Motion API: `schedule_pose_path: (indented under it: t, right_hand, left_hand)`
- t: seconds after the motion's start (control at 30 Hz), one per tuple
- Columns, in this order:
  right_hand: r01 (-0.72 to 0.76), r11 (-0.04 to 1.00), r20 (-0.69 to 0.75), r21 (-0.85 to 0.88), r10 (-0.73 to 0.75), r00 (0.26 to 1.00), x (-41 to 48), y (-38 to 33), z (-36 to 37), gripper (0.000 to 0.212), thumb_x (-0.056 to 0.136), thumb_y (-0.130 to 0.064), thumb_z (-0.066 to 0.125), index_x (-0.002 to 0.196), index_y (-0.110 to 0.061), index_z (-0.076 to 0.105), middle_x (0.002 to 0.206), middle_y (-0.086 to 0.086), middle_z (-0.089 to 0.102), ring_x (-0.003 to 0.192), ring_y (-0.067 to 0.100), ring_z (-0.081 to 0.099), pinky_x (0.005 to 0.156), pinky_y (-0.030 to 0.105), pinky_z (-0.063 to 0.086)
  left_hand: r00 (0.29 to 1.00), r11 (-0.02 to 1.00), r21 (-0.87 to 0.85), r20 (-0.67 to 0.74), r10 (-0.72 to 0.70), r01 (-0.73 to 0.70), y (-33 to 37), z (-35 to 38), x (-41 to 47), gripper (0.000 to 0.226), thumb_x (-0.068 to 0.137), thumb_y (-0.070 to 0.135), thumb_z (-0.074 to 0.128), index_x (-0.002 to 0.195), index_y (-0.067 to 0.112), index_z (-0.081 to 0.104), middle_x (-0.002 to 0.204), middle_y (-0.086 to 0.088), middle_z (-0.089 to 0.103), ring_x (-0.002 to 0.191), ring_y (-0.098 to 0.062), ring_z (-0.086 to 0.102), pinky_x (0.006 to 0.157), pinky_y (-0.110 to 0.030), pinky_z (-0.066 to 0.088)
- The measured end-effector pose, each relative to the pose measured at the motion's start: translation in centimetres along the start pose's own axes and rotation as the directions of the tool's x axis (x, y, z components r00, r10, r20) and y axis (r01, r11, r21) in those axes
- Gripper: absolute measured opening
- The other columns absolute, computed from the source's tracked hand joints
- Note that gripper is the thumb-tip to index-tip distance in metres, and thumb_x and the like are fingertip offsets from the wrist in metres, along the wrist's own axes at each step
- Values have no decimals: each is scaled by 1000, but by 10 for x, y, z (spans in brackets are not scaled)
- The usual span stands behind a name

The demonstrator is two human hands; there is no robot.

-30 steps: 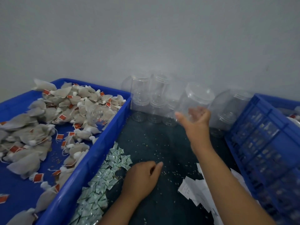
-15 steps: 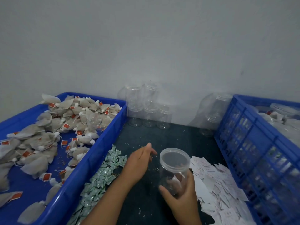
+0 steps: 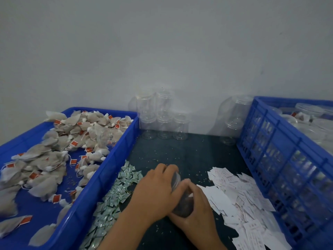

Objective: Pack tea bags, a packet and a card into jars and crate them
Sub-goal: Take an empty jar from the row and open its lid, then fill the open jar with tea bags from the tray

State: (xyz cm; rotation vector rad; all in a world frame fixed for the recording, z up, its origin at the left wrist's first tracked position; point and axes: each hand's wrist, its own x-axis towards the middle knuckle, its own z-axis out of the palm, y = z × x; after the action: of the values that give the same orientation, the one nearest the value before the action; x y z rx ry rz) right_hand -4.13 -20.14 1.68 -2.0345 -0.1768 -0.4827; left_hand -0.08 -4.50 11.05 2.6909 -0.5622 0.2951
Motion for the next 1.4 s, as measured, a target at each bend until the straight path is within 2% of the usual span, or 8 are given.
schedule_pose_path:
  t: [0.3,0.43,0.57,0.73,0.8,0.97,1.13,1.4]
  right_hand:
    - [98,973,-49,-208,-110,993,-2,10,8,96,66,-52,98,149,-26,58,139,-19,62,125,3,56,102,33,52]
    - [162,947,-56,-278,-184,981,-1,8,10,96,66,-46,103,148,-25,57,133,-19,62,121,4,58,96,27,52]
    - [231,933,-62,-277,-257,964,0,12,13,93,70,-46,100,147,-27,53,136,-19,61,122,9,62,95,31,57]
    - [214,885,-228,-414,-328,917,7,24,12,103,63,-25,106,148,-16,48,142,9,64,130,34,61,111,48,50]
    - [136,941,-288,-309,-229,930,5,21,7,105,62,-30,105,148,-19,47,140,5,62,127,31,60,107,50,53]
    - [-33,995,-240,89,54,969,-2,11,-4,102,63,-55,95,149,-31,47,140,-16,51,121,11,63,96,35,60]
    - [-113,964,-3,242,117,993,-4,11,-1,97,64,-25,104,145,-36,52,139,-14,65,114,1,72,91,25,62]
    - [-148,956,102,252,126,987,-5,12,1,93,65,-32,101,136,-61,50,134,-22,69,113,0,74,92,31,59]
  left_hand:
    - [932,964,-38,269,-244,263,-9,-24,4,84,70,103,29,125,42,44,116,4,66,98,-19,65,82,-37,52]
    - [830,909,-19,417,-371,416,-11,-30,6,109,66,106,20,136,26,45,92,4,73,54,-9,72,70,-33,53]
    - [815,893,-119,475,-333,434,-15,-35,5,74,74,96,36,115,37,50,85,7,73,54,-9,73,64,-31,53]
    - [704,331,-621,627,-333,710,-40,-44,10,37,104,55,46,117,23,60,102,-18,77,80,-34,78,56,-31,60]
    - [713,242,-680,591,-377,692,-55,-41,10,24,104,36,53,118,22,67,101,-17,78,79,-30,79,56,-29,58]
    - [822,523,-638,385,-419,566,-74,4,-1,24,96,15,65,109,33,74,93,3,79,80,-14,77,60,-27,61]
    - [911,869,-281,201,-361,407,-79,52,-16,29,92,36,71,120,37,72,110,13,71,100,-10,67,84,-36,60]
    - [972,974,-27,-57,-226,225,-62,30,-16,40,93,49,68,129,31,64,120,4,58,109,-17,59,85,-36,55]
